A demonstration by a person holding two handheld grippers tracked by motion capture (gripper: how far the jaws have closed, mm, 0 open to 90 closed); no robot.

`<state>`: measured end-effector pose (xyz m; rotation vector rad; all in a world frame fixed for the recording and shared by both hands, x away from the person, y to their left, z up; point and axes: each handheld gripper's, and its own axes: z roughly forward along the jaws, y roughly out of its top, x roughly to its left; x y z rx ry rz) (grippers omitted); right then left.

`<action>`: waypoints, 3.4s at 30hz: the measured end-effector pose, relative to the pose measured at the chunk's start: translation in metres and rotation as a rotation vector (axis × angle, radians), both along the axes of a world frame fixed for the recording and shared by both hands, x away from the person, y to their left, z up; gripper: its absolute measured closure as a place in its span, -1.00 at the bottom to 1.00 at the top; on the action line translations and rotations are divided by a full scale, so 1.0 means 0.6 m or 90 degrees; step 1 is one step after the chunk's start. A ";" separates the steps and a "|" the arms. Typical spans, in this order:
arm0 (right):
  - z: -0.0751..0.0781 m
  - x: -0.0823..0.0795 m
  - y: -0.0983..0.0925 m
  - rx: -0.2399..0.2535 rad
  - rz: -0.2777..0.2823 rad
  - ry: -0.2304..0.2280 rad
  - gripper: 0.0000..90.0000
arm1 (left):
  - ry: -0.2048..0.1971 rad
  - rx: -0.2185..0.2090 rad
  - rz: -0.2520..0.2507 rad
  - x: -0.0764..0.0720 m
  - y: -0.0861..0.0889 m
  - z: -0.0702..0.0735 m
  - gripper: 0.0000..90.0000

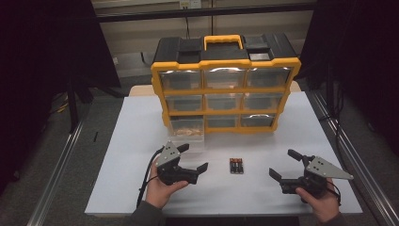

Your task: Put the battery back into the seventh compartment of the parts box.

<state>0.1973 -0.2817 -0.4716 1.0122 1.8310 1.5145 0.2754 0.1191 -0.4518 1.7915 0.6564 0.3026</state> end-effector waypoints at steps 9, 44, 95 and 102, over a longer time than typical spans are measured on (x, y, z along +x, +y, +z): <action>0.000 -0.001 0.000 0.004 -0.001 0.004 -0.95 | 0.004 0.026 -0.045 0.004 -0.039 -0.001 -0.90; 0.001 0.000 -0.001 0.010 0.000 0.003 -0.94 | 0.060 0.093 -0.096 0.022 -0.125 -0.008 -0.74; 0.003 -0.001 -0.005 0.017 -0.002 0.000 -0.94 | 0.155 0.249 -0.087 0.045 -0.183 -0.046 0.02; 0.004 -0.003 -0.006 0.026 -0.001 0.005 -0.94 | 0.158 0.267 -0.065 0.044 -0.174 -0.044 0.25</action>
